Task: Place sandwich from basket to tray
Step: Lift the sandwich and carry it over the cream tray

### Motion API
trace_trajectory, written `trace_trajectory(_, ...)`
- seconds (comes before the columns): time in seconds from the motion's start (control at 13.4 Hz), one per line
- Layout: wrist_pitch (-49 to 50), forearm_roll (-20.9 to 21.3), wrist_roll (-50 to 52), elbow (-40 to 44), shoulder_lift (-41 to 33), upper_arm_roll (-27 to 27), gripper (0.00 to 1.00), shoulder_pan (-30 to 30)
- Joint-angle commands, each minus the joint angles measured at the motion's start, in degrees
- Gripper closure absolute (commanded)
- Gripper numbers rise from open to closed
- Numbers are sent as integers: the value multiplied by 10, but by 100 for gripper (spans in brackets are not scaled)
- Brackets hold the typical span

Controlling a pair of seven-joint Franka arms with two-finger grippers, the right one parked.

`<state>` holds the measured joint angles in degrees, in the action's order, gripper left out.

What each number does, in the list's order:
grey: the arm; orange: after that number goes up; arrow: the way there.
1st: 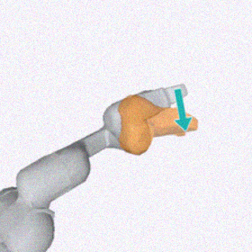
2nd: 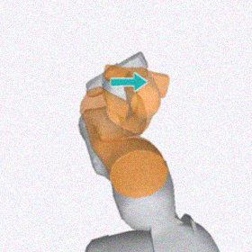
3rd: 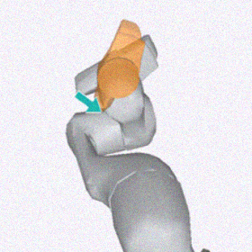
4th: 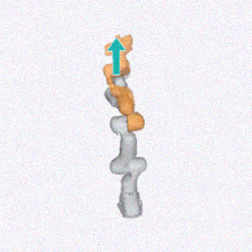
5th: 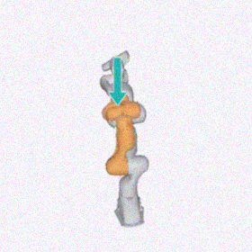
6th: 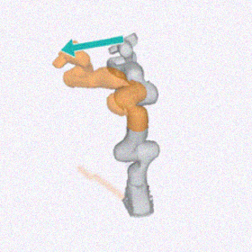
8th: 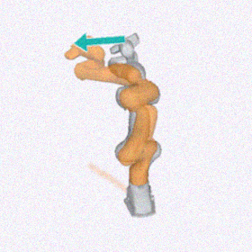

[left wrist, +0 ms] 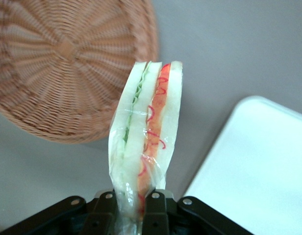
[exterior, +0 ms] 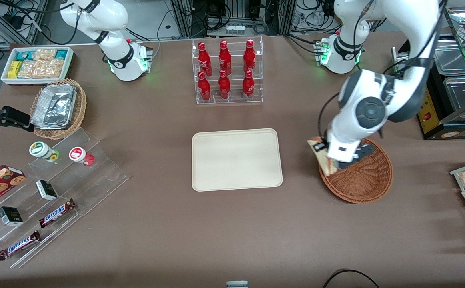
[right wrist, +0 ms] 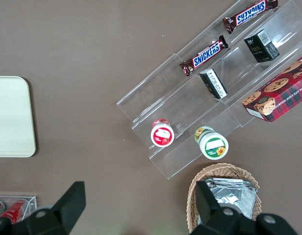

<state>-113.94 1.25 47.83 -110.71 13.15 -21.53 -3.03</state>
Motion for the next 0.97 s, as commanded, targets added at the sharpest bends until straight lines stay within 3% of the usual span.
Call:
trace_trajectory(0.0,11,6,-41,38,34,-59,100,0)
trace_trajectory(0.15,17,16,-38,93,91,-107,100,0)
trace_trajectory(0.22,23,46,-32,119,120,-123,100,-16)
trace_trajectory(0.52,41,114,51,232,232,-121,100,-116)
trace_trajectory(0.9,39,181,154,288,302,-120,100,-163)
